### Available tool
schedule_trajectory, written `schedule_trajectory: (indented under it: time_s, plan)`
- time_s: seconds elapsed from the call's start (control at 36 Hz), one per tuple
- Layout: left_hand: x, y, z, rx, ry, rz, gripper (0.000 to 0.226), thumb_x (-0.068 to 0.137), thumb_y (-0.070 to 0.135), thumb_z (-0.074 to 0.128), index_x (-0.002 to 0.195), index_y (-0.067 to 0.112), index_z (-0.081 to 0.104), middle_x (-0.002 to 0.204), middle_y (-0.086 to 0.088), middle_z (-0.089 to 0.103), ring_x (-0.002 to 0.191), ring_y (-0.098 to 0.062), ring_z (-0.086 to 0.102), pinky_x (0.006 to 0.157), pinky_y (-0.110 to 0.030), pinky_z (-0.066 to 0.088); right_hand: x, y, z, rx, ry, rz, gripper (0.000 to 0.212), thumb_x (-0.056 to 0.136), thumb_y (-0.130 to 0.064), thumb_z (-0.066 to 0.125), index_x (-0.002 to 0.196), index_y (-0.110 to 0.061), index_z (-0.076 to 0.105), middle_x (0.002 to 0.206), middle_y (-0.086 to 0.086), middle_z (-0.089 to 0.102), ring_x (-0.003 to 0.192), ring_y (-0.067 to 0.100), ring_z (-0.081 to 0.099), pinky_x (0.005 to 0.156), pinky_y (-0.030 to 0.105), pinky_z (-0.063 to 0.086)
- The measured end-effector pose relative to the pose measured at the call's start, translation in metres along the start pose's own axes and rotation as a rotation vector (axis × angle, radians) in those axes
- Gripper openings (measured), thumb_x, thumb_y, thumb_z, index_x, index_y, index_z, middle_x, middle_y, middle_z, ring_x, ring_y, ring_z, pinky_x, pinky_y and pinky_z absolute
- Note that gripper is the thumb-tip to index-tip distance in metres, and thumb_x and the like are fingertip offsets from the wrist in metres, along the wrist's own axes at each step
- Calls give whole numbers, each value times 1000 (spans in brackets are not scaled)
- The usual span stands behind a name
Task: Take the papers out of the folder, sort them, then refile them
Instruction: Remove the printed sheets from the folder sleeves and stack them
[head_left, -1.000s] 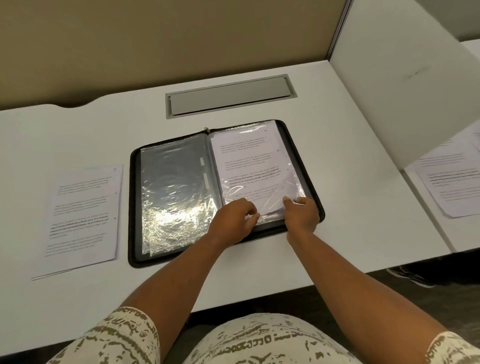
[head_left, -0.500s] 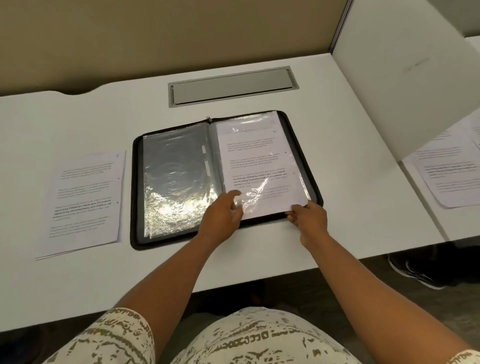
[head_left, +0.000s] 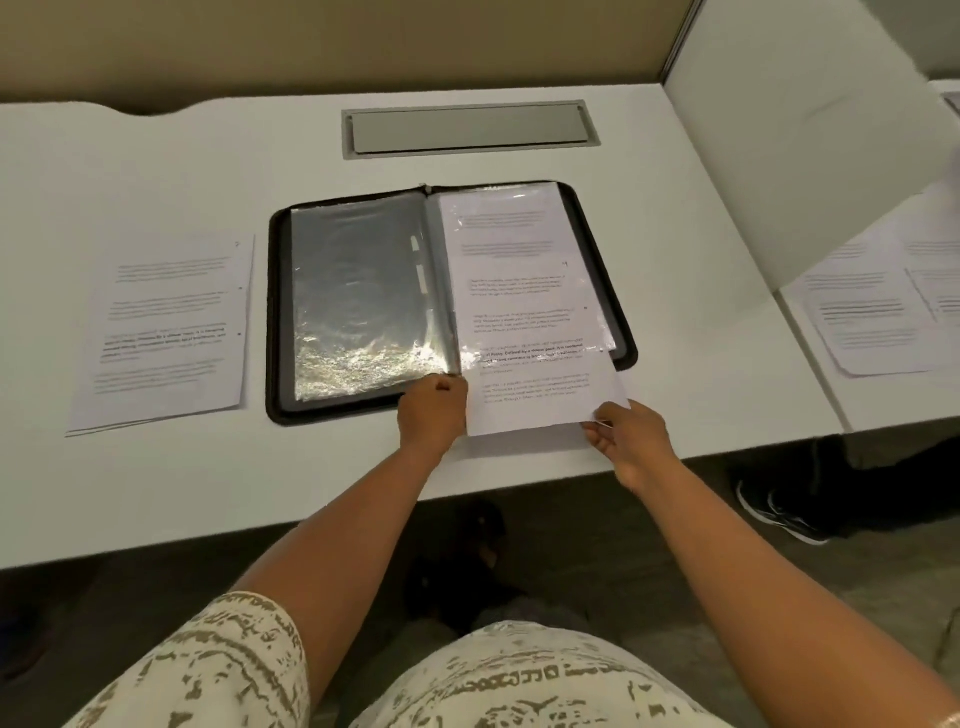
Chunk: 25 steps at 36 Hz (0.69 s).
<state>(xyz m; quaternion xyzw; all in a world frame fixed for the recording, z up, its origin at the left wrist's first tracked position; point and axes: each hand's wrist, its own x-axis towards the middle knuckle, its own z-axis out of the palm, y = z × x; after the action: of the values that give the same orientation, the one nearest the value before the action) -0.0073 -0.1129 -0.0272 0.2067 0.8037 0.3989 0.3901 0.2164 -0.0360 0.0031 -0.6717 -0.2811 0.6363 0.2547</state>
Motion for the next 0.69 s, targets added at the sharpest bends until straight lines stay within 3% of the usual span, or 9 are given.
schedule_trajectory:
  time_s: [0.14,0.19,0.31,0.42,0.5,0.61,0.69]
  plan:
    - [-10,0,-2,-188,-132,-92,17,94,23,67,104,10,72,93,-6,74,75,-18,70,62,-26,58,-17,6,-9,-34,-41,41,25,94,0,60,119,-3,58,110,18,67,89,22,68,74,29,57]
    - [-12,-4,-4,-197,-162,-101,17,92,17,69,107,11,70,96,-6,74,77,-17,69,62,-25,55,-20,6,-16,-71,-65,59,18,94,-2,61,112,-5,60,112,19,67,95,23,69,80,31,58]
    - [-22,-10,-9,-203,-181,-129,15,91,14,69,105,10,69,98,-6,73,80,-17,68,66,-25,54,-19,-2,-27,-105,-40,79,11,97,-19,63,106,-14,60,114,13,65,107,28,65,95,39,56]
    - [-33,-18,-13,-209,-253,-198,10,90,11,69,100,8,69,97,-11,74,80,-20,68,66,-26,55,-12,-19,-33,-186,-55,39,15,98,-29,59,104,-16,63,109,10,69,103,28,65,92,39,54]
    - [-39,-20,-15,-179,-331,-216,6,90,9,68,95,8,67,98,-12,74,80,-20,68,66,-26,56,-3,-30,-34,-232,-108,32,14,97,-26,61,104,-15,66,108,10,71,99,27,67,80,36,53]
    - [-43,-15,-16,-156,-393,-238,3,89,9,68,88,9,65,100,-12,74,81,-21,69,69,-28,56,14,-41,-31,-274,-171,9,15,98,-20,62,109,-11,65,109,12,69,98,26,67,88,38,53]
    - [-46,-9,-11,-170,-425,-266,7,92,13,66,95,7,66,103,-10,75,91,-24,72,74,-29,59,22,-44,-31,-342,-221,-17,16,99,-16,61,114,-11,65,110,11,70,101,27,67,91,42,54]
